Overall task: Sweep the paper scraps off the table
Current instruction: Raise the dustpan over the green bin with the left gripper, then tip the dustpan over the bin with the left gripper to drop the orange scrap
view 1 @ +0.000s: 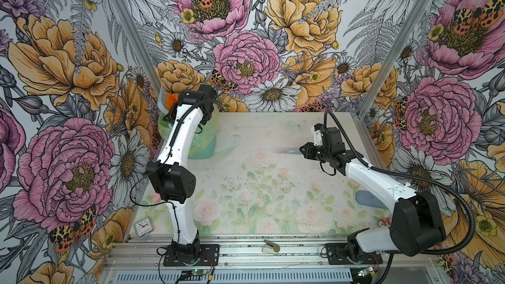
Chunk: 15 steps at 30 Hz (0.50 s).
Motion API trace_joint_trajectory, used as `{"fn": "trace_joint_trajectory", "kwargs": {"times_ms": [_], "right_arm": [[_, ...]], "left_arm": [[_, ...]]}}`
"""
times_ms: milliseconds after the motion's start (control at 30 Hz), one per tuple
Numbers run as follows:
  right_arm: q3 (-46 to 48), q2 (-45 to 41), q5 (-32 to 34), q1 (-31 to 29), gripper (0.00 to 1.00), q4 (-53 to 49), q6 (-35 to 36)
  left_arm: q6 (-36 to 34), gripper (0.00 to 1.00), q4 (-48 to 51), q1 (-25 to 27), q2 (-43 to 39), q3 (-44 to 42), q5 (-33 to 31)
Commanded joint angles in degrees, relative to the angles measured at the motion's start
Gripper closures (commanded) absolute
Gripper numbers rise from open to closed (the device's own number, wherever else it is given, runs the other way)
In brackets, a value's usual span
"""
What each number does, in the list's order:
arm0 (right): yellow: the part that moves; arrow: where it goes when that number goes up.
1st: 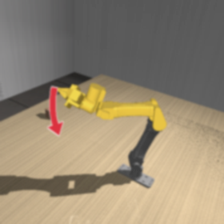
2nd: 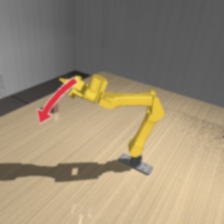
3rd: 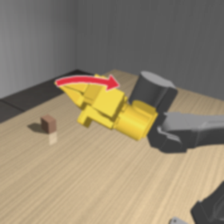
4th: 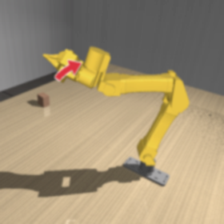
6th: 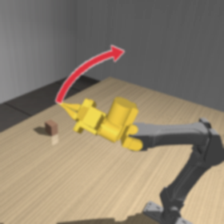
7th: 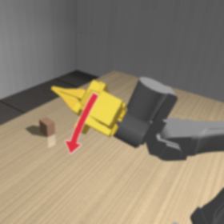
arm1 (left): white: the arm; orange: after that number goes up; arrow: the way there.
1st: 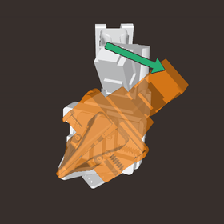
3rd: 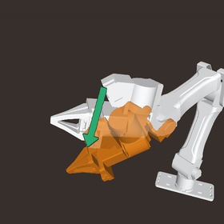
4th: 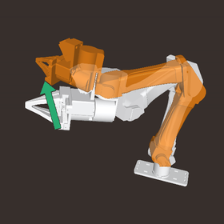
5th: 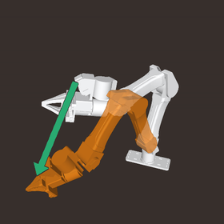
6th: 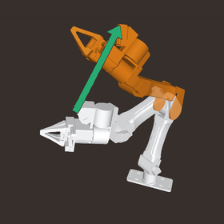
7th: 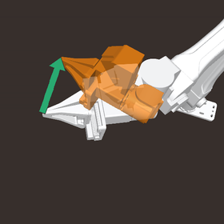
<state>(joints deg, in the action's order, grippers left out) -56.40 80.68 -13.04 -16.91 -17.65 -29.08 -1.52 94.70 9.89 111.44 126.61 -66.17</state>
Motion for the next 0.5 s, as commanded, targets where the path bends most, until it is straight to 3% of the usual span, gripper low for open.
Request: {"fn": "trace_joint_trajectory", "kwargs": {"times_ms": [0,100,467], "right_arm": [[0.9,-1.1,-1.0,0.7,1.0,1.6,0.3],[1.2,-1.2,-1.4,1.1,1.0,1.7,0.3],[1.8,-0.7,-2.4,2.6,1.0,2.3,0.3]], "left_arm": [[-1.5,0.83,1.5,-0.3,-1.2,-1.4,-4.9],[-2.7,0.88,1.5,-0.1,-0.8,-2.7,-6.7],[-3.5,0.87,1.0,0.2,-0.3,-1.9,-9.7]]}}
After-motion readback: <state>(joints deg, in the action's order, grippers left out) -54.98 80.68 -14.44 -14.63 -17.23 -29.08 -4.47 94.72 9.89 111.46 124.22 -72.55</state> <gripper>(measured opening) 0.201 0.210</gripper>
